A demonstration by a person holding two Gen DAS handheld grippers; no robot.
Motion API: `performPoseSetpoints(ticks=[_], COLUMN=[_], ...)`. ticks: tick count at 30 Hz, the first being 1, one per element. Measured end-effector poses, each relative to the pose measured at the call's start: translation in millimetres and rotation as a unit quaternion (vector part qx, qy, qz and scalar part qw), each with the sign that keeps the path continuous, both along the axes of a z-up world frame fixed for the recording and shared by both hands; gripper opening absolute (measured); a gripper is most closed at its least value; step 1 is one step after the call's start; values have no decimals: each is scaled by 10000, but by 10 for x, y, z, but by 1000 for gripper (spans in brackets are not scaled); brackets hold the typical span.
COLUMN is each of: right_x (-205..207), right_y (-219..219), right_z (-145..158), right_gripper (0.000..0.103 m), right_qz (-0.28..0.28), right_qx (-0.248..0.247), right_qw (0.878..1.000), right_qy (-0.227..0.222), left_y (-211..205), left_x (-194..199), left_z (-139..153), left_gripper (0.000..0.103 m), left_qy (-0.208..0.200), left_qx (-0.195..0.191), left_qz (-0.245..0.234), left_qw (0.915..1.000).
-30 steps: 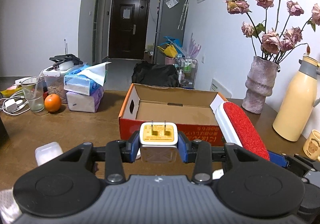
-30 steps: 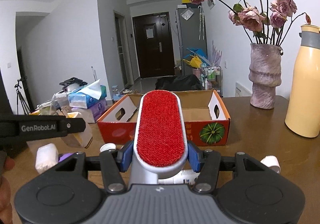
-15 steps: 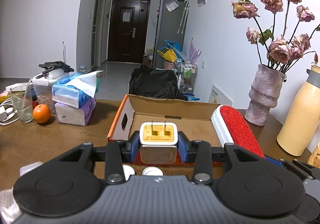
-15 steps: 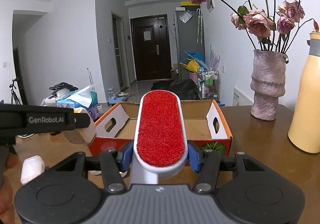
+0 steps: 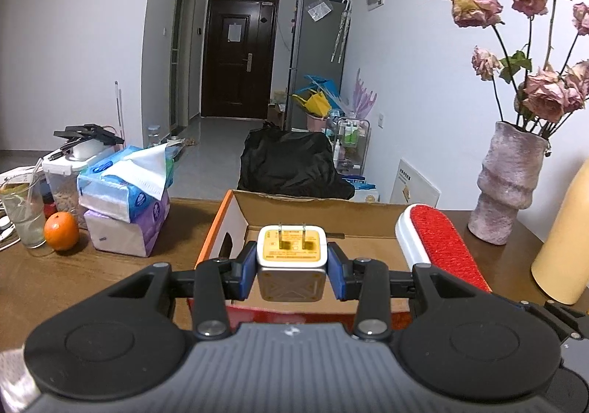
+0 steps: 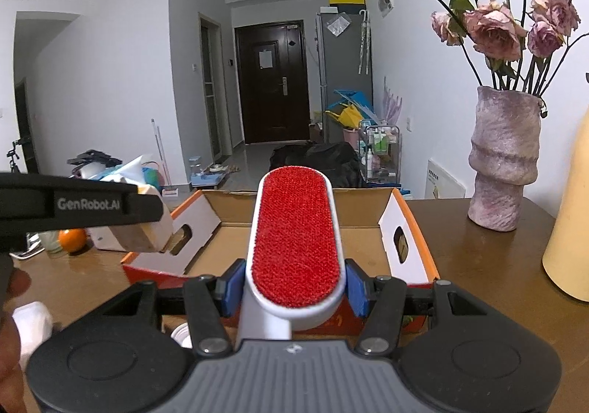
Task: Organize rigid objects
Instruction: 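Carry the plug adapter and lint brush over the open cardboard box, then lower and release the plug adapter into the box while the right tool lowers the brush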
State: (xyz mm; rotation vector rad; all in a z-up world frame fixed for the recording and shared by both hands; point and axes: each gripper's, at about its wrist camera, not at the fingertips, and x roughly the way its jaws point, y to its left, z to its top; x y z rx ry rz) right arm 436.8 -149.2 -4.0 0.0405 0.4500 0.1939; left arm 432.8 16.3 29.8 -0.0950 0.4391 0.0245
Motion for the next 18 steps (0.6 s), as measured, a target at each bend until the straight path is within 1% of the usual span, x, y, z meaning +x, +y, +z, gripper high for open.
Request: performPoseSetpoints(ticks=[10,18], right_x=[394,690], right_y=[-5,47], right_z=[-40,-48], right_gripper=[55,55], right_qz=[-213,-251], right_qx=[-16,-15], right_qw=[9998,9997], right_qy=[27,78], left_y=[6,41], left_x=[394,667], left_z=[-56,-90], left_gripper=[40,40], left_qy=[43,127], left_qx=[40,34], left_qz=[1,94], left_qw=[10000,9999])
